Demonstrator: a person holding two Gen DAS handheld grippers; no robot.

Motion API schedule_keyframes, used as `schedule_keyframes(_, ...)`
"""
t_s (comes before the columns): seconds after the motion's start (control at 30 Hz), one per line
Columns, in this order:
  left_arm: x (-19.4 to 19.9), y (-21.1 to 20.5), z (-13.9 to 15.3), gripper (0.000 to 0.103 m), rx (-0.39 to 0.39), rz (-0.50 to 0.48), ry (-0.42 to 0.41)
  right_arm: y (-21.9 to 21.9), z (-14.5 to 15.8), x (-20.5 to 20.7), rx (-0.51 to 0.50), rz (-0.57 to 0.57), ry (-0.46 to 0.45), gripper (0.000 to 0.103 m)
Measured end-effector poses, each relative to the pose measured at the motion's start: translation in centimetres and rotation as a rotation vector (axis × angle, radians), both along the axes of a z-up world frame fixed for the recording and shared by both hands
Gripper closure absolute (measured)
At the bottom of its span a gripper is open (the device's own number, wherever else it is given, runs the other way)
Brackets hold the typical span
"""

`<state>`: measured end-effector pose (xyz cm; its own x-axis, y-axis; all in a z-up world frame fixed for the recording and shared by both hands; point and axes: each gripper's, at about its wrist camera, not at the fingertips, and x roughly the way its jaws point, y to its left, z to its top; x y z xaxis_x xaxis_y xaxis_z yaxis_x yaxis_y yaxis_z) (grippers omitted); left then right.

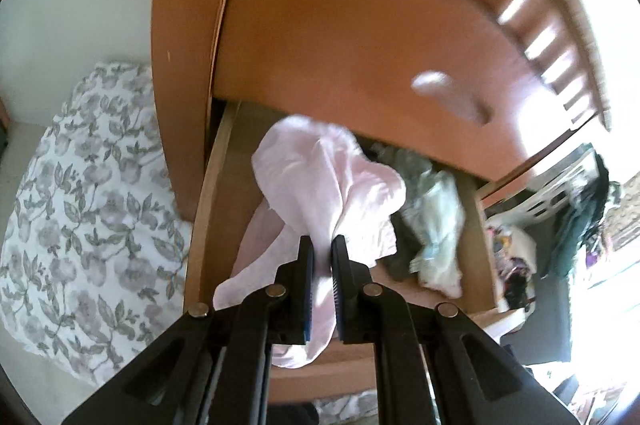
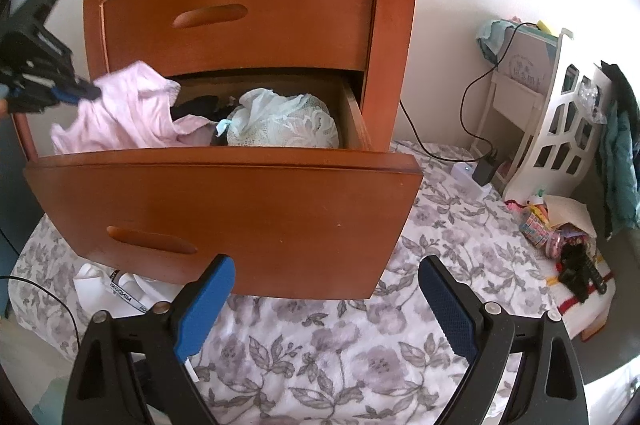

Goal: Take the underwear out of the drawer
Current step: 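Lift the pink shirt up out of the drawer with the left gripper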

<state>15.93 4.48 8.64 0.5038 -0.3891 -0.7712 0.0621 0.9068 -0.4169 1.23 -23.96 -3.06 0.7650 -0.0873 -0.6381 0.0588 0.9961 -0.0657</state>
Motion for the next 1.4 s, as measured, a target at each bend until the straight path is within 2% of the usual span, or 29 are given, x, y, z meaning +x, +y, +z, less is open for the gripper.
schedule_keyframes(0.2, -1.6, -0.5, 2.9, 0.095, -0.082, -0.019, -0.109, -0.1, 0.1, -0.1, -0.003, -0.010, -0.004, 0.008)
schedule_keyframes(0.4, -3.7, -0.3, 6.0, 0.095, -0.120, -0.035, -0.210, -0.1, 0.2, -0.2, -0.010, -0.013, -0.011, 0.008)
schedule_keyframes(0.63, -7.3, 0.4, 10.7, 0.095, -0.139, -0.056, -0.357, 0.1, 0.4, -0.4, -0.022, -0.013, -0.016, 0.008)
schedule_keyframes(1.0, -15.0, 1.4, 19.3, 0.095, -0.161, -0.097, -0.634, 0.1, 0.7, -0.9, -0.027, -0.019, -0.036, 0.007)
schedule_keyframes(1.2, -18.9, 2.5, 20.6, 0.095, -0.131, -0.090, -0.685, 0.0, 0.8, -1.1, -0.028, -0.020, -0.047, 0.007)
schedule_keyframes(1.4, -22.0, 3.0, 20.7, 0.095, -0.093, -0.088, -0.683, 0.2, 0.9, -1.2, -0.036, -0.017, -0.051, 0.007)
